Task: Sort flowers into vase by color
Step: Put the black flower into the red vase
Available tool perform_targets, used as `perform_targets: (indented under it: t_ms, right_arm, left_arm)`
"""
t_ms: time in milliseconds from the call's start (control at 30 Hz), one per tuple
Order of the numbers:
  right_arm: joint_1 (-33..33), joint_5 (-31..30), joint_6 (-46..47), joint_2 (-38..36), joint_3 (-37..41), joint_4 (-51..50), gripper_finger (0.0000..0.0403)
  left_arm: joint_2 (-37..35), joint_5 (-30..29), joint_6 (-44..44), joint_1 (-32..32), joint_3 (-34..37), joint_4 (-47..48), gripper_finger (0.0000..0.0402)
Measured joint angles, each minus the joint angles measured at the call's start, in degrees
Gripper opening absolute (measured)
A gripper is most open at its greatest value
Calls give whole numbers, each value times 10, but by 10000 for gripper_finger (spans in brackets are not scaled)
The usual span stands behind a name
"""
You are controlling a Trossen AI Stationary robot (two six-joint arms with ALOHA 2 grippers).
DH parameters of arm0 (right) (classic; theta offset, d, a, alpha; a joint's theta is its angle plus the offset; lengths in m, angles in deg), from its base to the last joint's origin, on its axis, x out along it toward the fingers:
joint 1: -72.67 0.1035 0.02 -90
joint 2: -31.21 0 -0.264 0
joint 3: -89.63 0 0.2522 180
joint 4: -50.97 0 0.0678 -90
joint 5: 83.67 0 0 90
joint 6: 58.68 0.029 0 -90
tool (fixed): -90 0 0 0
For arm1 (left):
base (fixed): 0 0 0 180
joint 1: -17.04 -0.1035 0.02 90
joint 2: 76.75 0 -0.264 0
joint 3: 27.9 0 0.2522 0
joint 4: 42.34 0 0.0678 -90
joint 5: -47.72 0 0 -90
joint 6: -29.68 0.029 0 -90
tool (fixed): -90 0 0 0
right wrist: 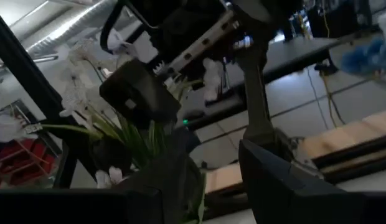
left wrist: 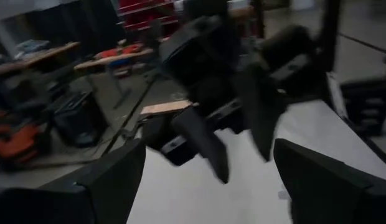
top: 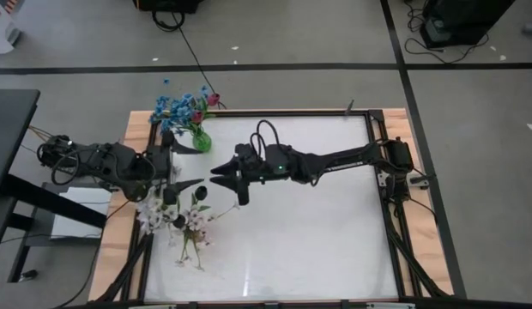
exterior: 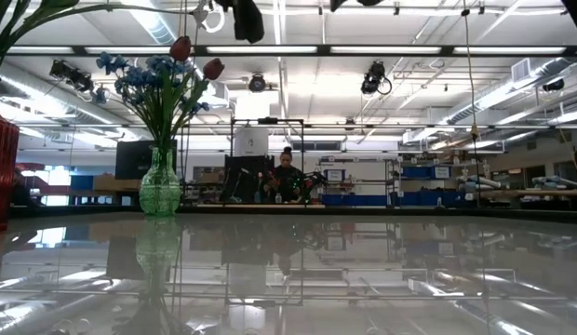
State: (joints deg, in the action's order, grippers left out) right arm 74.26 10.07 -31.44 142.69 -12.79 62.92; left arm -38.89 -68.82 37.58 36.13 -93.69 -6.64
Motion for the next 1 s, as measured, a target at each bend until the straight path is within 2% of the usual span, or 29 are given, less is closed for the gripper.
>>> perform_targets:
  t_ms: [200, 433, 600, 1000]
  right_arm:
    - [18, -14, -39, 0, -5, 17, 157]
    - [31, -33, -101, 10, -10, 58, 156]
    - [31, -3, -124, 68, -85, 34, 156]
    - [31, 75, -105, 189, -244, 8, 155]
  left_arm:
    - [-1, -70, -28, 0, 0, -6, 359]
    - [-1, -78, -40, 0, 0, -14, 359]
    - [-1, -78, -25, 0, 0, -12, 359]
    - [0, -83, -18, 0, 0, -11, 359]
